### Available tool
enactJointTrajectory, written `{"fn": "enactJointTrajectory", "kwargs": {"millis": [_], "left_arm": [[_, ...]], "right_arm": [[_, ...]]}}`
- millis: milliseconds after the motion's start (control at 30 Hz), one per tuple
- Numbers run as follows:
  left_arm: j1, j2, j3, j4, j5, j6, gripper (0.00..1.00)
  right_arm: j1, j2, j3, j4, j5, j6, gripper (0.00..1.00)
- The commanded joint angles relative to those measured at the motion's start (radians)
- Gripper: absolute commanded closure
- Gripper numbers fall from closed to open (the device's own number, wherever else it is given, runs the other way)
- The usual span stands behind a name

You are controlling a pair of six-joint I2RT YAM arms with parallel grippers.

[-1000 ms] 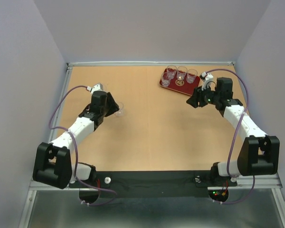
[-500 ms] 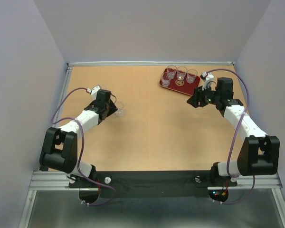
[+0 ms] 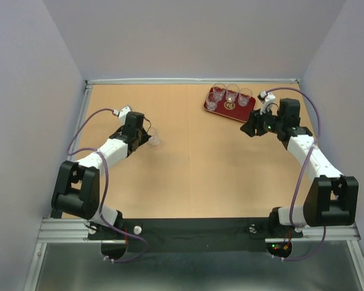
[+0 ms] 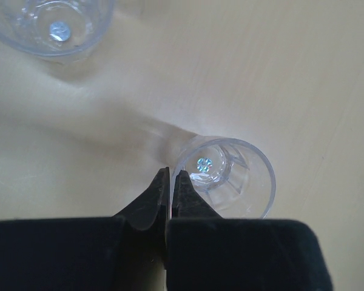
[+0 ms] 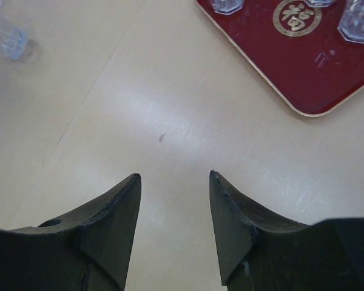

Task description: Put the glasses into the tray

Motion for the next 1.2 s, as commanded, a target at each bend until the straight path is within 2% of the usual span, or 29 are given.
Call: {"fn": "enactJointTrajectory", "kwargs": {"millis": [0, 100, 167, 300, 467, 667, 800, 1100, 1167], "left_arm": [[-0.052, -0.043, 0.080, 0.095, 0.101, 0.096, 1.00], [-0.101, -0.034, 0.109, 0.196, 0.275, 0.178, 1.00], [-0.118, 0.006, 0.132, 0.230, 0.335, 0.211, 1.00], [-0.183, 0.150, 0.284, 0.232, 0.405, 0.252, 1.00], [-0.267, 0.313, 0.503, 0.174, 0.396, 0.324, 1.00], [-0.333, 0.517, 0.853, 0.065, 0.346, 0.422, 1.00], [-0.367, 0.641, 1.003, 0.011, 0.314, 0.473, 1.00], [-0.424, 0.831, 1.311, 0.010, 0.234, 0.547, 1.00], [-0.434, 0.877, 1.370, 0.020, 0.158, 0.562, 1.00]], "right_arm": [[-0.029, -0.051, -0.003, 0.021, 0.061, -0.020, 0.45], [-0.043, -0.057, 0.006, 0.024, 0.207, -0.003, 0.45], [-0.055, -0.061, 0.010, 0.031, 0.228, 0.017, 0.42], [-0.087, -0.080, 0.002, 0.042, 0.238, 0.035, 0.42], [-0.103, -0.092, -0.006, 0.056, 0.227, 0.048, 0.41], [-0.112, -0.092, -0.007, 0.057, 0.216, 0.052, 0.41], [-0.116, -0.092, -0.009, 0.059, 0.212, 0.054, 0.41], [-0.124, -0.087, -0.009, 0.063, 0.224, 0.055, 0.41], [-0.126, -0.087, -0.010, 0.062, 0.221, 0.055, 0.41]]}}
